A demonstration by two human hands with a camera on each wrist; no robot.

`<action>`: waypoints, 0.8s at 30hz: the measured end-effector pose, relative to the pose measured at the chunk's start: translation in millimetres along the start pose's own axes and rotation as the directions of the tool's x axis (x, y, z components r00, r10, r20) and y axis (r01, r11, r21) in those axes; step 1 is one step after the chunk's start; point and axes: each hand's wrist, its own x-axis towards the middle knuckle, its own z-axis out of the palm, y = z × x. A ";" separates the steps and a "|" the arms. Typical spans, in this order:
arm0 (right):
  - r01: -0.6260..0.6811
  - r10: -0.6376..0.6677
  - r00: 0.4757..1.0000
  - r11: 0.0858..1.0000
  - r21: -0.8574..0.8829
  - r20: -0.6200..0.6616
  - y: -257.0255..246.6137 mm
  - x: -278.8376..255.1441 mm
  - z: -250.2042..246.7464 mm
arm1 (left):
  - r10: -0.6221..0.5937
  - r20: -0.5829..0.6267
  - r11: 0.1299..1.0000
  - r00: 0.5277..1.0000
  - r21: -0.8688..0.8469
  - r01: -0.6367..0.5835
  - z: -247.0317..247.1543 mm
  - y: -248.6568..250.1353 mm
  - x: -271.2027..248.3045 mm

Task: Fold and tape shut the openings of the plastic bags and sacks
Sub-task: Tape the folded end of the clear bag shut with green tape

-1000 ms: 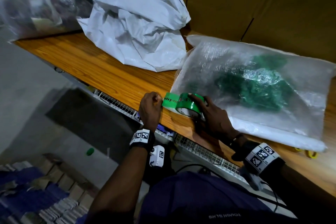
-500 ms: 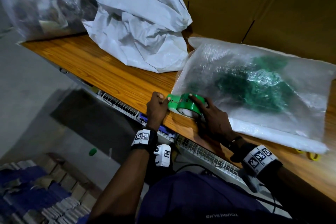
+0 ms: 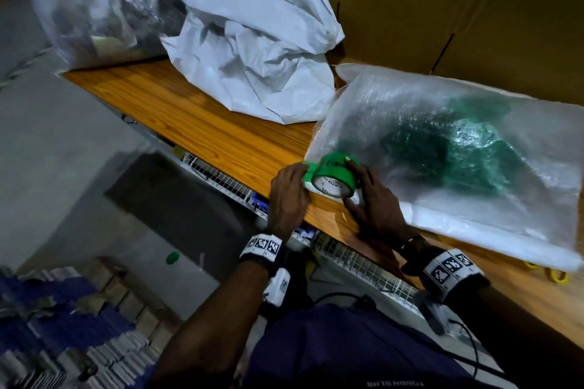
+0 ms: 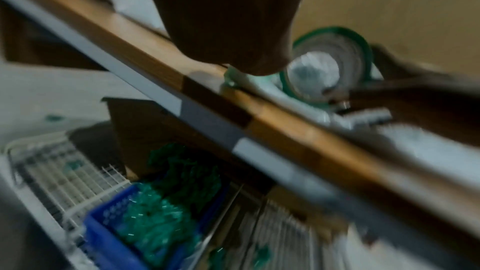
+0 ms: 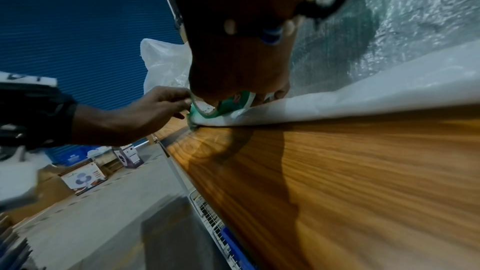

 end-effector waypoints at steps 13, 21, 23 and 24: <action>0.066 -0.060 0.992 0.997 -0.051 0.107 -7.5 18.6 -17.3 | 0.113 0.379 0.926 0.918 0.296 -0.236 -3.6 -23.6 -6.2; 0.125 -0.096 0.980 0.978 -0.165 0.174 5.6 8.5 -48.1 | 0.114 0.410 0.917 0.905 0.308 -0.255 -6.8 -22.1 -5.7; 0.125 -0.111 0.982 0.989 -0.083 0.154 7.3 2.9 -43.1 | 0.137 0.407 0.913 0.903 0.301 -0.274 -6.8 -27.3 -5.0; 0.107 -0.102 0.986 0.994 -0.034 0.132 8.6 0.4 -38.6 | 0.149 0.411 0.908 0.900 0.303 -0.289 -7.1 -30.3 -3.6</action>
